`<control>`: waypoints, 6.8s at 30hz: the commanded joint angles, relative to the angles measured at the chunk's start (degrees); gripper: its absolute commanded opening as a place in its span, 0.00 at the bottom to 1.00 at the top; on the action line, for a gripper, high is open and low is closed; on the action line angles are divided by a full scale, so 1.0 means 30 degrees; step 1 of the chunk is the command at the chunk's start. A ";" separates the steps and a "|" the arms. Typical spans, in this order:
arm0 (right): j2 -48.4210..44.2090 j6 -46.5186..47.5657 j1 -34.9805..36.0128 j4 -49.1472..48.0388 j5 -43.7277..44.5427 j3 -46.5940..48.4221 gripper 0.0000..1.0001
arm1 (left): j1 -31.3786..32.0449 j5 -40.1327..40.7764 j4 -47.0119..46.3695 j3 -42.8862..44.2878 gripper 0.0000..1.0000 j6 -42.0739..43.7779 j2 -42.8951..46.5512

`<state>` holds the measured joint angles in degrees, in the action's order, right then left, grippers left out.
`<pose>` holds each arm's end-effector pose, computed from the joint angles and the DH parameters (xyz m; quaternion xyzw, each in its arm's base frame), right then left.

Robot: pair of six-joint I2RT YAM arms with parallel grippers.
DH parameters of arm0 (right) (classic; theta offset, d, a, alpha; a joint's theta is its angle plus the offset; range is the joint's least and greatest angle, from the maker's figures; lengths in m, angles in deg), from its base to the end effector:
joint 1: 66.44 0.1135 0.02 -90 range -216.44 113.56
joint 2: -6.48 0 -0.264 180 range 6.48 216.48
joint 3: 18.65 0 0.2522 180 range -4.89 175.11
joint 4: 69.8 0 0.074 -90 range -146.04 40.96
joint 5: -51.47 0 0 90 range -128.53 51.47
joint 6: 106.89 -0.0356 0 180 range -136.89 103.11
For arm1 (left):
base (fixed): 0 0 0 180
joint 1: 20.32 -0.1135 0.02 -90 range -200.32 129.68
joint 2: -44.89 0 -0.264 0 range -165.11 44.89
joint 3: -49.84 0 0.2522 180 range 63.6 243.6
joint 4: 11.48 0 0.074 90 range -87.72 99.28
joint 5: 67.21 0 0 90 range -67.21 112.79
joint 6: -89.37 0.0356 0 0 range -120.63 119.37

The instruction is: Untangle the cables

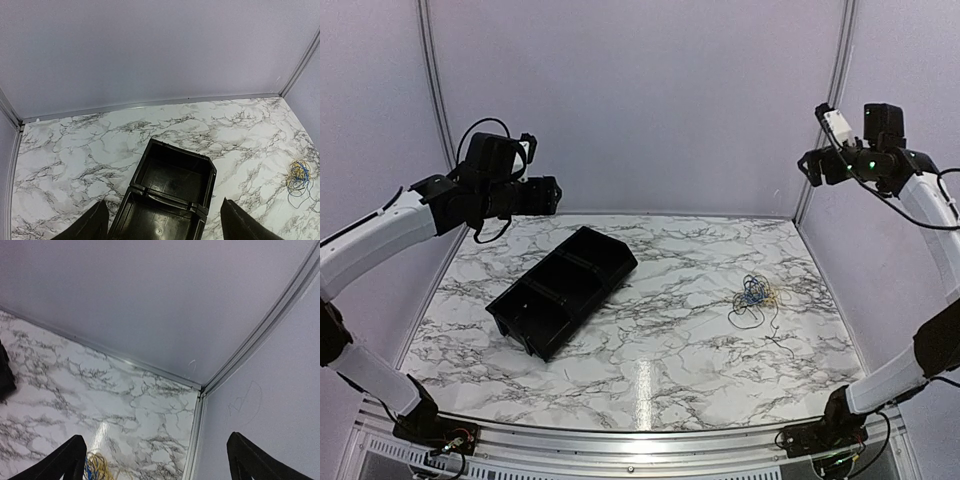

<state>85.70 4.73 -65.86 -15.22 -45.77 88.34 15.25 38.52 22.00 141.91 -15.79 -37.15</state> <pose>0.2913 0.0074 0.4410 -0.1961 0.8278 -0.0426 0.5239 0.2749 -0.1848 0.3758 0.0728 0.8284 -0.1294 0.5401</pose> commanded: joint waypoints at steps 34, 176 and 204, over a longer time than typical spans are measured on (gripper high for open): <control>0.7063 0.6765 -0.1302 0.5374 -0.5875 -0.3059 0.54 | 0.4701 -0.6230 -0.0604 0.3196 0.64 -0.4205 -0.5438; 0.5736 0.5228 0.7153 -0.7600 0.1132 -1.4568 0.04 | 0.4520 0.2236 0.3976 -0.0015 0.00 -0.2285 0.2292; 0.2678 0.6269 0.6897 -0.1157 -0.2272 -1.0417 0.46 | 0.2672 0.3525 0.7461 0.5826 0.00 -0.2011 0.3960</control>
<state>96.81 23.09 -45.10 -23.81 -50.86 52.50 23.21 48.36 41.72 159.11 -22.45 -26.33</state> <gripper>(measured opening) 0.464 0.025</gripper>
